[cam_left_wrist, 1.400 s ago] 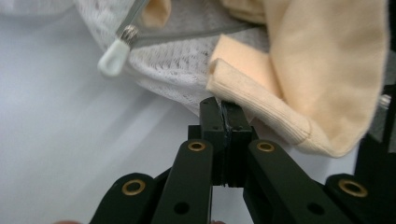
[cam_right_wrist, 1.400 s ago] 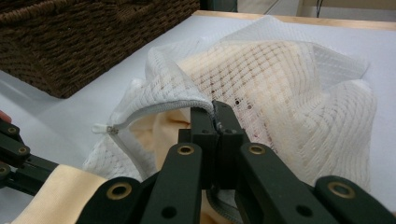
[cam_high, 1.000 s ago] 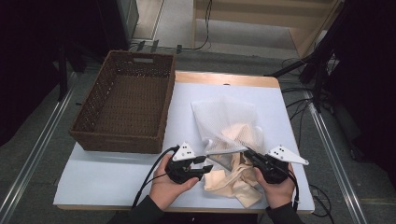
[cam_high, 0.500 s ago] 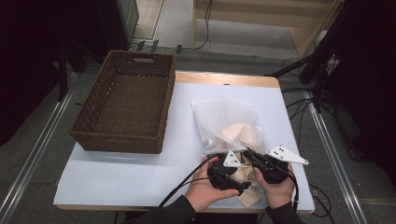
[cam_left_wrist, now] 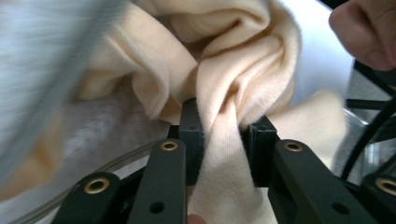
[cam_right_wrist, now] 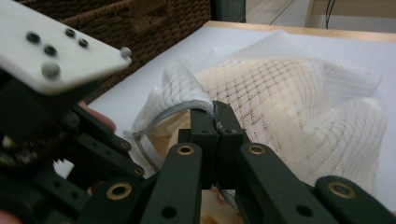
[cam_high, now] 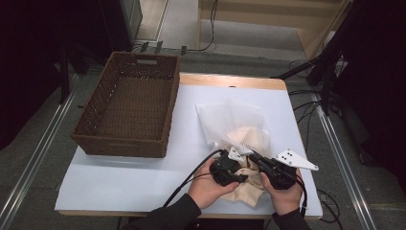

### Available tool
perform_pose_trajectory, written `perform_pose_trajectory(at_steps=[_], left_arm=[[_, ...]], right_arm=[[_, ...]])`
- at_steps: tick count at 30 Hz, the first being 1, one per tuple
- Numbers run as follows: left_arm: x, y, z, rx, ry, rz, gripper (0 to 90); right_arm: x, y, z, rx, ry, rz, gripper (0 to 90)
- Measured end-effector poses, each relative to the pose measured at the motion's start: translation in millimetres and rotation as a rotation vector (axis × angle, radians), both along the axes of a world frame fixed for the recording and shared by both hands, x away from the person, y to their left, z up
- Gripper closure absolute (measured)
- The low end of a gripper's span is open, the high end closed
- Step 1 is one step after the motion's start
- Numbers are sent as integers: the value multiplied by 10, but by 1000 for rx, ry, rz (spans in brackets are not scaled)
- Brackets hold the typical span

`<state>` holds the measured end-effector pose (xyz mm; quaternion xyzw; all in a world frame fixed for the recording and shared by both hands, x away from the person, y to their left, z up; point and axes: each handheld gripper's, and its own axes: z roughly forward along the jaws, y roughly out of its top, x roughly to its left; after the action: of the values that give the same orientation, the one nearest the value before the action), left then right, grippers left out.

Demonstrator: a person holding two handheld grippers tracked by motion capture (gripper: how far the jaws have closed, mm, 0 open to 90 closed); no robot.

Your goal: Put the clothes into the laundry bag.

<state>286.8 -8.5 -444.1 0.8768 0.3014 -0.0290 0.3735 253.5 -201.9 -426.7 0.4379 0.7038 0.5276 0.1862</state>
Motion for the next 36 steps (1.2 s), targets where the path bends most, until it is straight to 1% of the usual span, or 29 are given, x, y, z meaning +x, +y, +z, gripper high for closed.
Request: perform_pose_trajectory(at_steps=[2, 3, 4, 6, 7, 9, 13, 14, 15, 16, 17, 18, 19, 20, 21, 22, 23, 24, 26, 27, 28, 29, 30, 31, 32, 33, 34, 35, 36], left_arm=[[41, 88, 73, -16, -7, 7, 760], [77, 155, 133, -43, -15, 24, 768], [77, 155, 133, -43, -15, 24, 771], [104, 184, 153, -92, -27, 41, 775], [114, 186, 150, -108, -43, 57, 780], [117, 173, 136, -145, -80, 59, 780], [133, 177, 158, -205, -151, 159, 795], [133, 175, 167, -205, -183, 186, 796], [132, 163, 165, -196, -223, 210, 796], [140, 146, 145, -171, -264, 227, 796], [167, 120, 92, -143, -284, 241, 796], [279, 64, -94, -76, -221, 241, 789], [279, 64, -94, -76, -221, 241, 785], [350, 41, -222, -45, -156, 216, 767], [376, 43, -266, -41, -129, 200, 767], [375, 58, -269, -59, -126, 205, 759], [371, 75, -246, -59, -128, 198, 709], [344, 116, -178, -91, -108, 182, 669], [290, 160, -94, -132, -91, 158, 580], [261, 171, -56, -148, -89, 141, 533], [261, 171, -56, -148, -89, 141, 486], [227, 167, -23, -164, -81, 128, 486], [194, 148, -1, -179, -79, 114, 434], [153, 104, 12, -179, -89, 100, 386], [130, 67, 10, -175, -91, 97, 334], [113, 0, -15, -158, -99, 89, 297], [110, -51, -47, -129, -108, 90, 257], [114, -90, -80, -113, -111, 96, 242], [134, -132, -127, -87, -106, 103, 248]], right_arm=[[-5, -25, 29, 9, -8, -6, 900], [-8, -41, 48, 19, -14, -11, 900], [-8, -41, 48, 19, -14, -11, 900], [-14, -49, 64, 24, -16, -16, 900], [-14, -52, 73, 33, -19, -10, 900], [-16, -49, 77, 34, -19, -11, 900], [-34, -55, 99, 37, -24, -7, 900], [-36, -60, 102, 41, -27, -8, 900], [-36, -60, 102, 41, -27, -8, 900], [-36, -64, 104, 41, -30, -10, 900], [-36, -66, 104, 39, -30, -10, 900], [-34, -66, 95, 35, -22, -9, 900], [-34, -66, 95, 35, -22, -9, 900], [-22, -61, 69, 23, -19, -9, 900], [-22, -61, 69, 23, -19, -9, 900], [-20, -62, 60, 24, -17, -10, 900], [-5, -76, 35, 19, -13, -16, 900], [5, -86, 26, 21, -8, -20, 900], [23, -103, 12, 25, -1, -28, 900], [28, -106, 10, 29, 3, -31, 900], [28, -106, 10, 29, 3, -31, 900], [32, -108, 9, 25, 0, -34, 900], [33, -106, 11, 26, 1, -34, 900], [34, -102, 11, 24, 0, -34, 900], [36, -96, 11, 25, 0, -35, 900], [37, -91, 11, 27, 1, -35, 900], [37, -84, 11, 27, 3, -36, 900], [38, -77, 10, 28, 3, -35, 900], [41, -67, 7, 25, 0, -32, 900]])
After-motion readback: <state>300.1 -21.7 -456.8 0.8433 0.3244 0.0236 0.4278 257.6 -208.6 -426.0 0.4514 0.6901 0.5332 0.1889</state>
